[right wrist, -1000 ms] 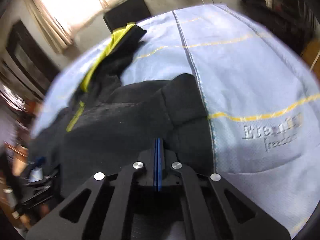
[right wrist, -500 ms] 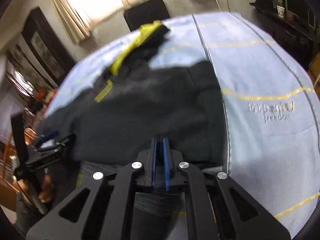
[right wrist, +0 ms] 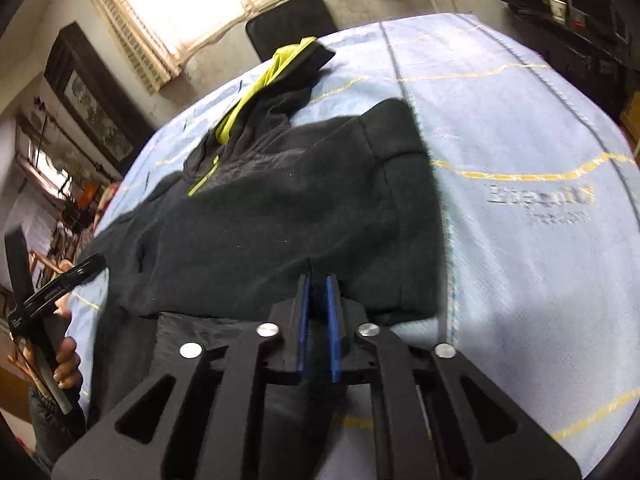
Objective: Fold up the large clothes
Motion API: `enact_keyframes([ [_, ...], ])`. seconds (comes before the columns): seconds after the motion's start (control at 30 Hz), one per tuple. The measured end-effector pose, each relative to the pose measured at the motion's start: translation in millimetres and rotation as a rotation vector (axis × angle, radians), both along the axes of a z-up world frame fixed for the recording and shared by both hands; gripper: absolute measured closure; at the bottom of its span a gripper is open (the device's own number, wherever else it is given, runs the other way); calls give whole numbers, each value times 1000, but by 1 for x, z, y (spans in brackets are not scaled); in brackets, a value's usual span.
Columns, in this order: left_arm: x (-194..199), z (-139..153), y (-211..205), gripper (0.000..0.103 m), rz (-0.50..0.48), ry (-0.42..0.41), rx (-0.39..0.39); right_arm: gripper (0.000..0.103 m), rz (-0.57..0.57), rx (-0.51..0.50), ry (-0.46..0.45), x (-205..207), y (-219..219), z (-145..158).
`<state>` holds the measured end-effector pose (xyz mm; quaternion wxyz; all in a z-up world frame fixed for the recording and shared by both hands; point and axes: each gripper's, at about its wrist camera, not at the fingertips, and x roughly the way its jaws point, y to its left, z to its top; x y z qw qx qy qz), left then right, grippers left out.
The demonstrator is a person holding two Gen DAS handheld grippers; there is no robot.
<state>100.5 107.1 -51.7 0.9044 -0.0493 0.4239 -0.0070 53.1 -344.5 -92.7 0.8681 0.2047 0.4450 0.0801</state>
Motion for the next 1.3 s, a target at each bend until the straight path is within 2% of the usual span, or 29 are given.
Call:
enact_keyframes([
  [0.07, -4, 1, 44, 3, 89, 10, -17, 66, -20, -12, -51, -12, -1, 14],
  [0.1, -6, 0, 63, 3, 127, 23, -36, 63, -29, -28, -72, -18, 0, 22],
  [0.27, -21, 1, 175, 5, 340, 72, -182, 57, -12, -63, -113, -47, 10, 57],
  [0.4, -29, 7, 228, 6, 383, 60, -340, 47, 9, -86, -160, -68, 24, 83],
  [0.57, -22, 13, 228, 12, 271, 29, -465, 44, 49, -101, -207, -87, 51, 104],
  [0.63, -13, 7, 223, 21, 230, 39, -508, 44, 64, -127, -215, -90, 61, 108],
  [0.7, -4, -7, 217, 24, 211, 57, -537, 44, 71, -141, -220, -94, 68, 111],
  [0.87, 2, -35, 216, 24, 246, 72, -576, 42, 73, -156, -229, -99, 72, 119],
  [0.97, 4, -35, 223, 24, 270, 40, -594, 41, 80, -178, -232, -98, 75, 121],
  [1.1, 19, -35, 232, 25, 328, 21, -542, 39, 90, -185, -226, -89, 80, 118],
  [1.2, 24, -35, 234, 25, 355, -6, -567, 39, 94, -171, -214, -82, 82, 111],
  [1.27, 26, -36, 233, 27, 370, -25, -562, 39, 94, -172, -204, -79, 81, 106],
  [1.3, 27, -36, 232, 37, 373, -28, -549, 39, 93, -171, -199, -77, 80, 104],
])
